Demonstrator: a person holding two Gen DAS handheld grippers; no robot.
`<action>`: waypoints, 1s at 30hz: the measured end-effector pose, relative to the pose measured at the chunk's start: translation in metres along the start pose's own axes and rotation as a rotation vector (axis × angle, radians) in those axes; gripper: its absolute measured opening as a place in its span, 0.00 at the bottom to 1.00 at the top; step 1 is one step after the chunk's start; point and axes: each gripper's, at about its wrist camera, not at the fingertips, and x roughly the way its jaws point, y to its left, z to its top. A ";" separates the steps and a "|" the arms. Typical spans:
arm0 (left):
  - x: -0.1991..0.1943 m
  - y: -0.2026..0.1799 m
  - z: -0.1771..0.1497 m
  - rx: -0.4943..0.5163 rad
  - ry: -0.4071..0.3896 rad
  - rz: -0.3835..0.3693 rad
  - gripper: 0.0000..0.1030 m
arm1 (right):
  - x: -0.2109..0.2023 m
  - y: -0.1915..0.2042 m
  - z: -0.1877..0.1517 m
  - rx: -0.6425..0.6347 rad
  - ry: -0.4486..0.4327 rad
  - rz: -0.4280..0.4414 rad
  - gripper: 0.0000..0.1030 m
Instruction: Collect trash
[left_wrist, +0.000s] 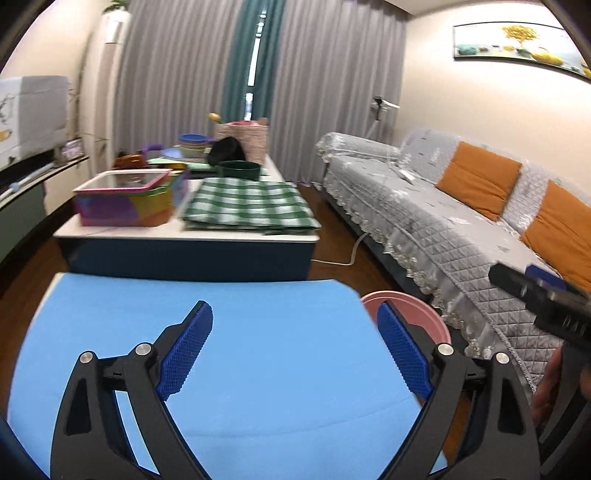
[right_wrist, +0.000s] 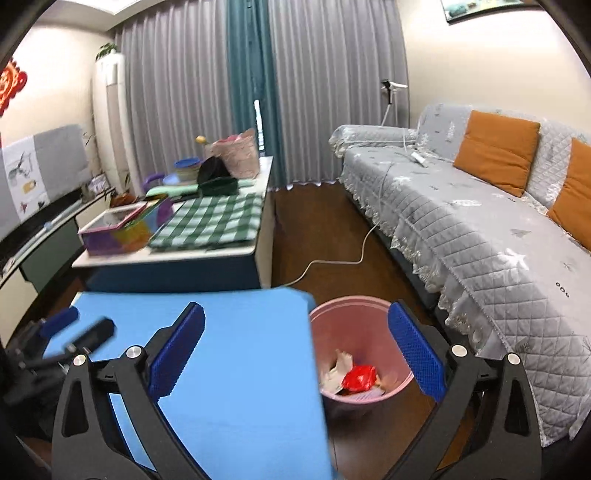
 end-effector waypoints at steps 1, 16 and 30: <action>-0.006 0.006 -0.003 -0.001 0.001 0.013 0.85 | -0.001 0.005 -0.007 0.002 0.009 0.001 0.95; -0.053 0.052 -0.062 -0.050 0.023 0.142 0.85 | -0.021 0.044 -0.073 -0.031 0.041 -0.012 0.95; -0.036 0.058 -0.093 -0.057 0.098 0.173 0.85 | 0.006 0.058 -0.102 -0.073 0.072 -0.030 0.95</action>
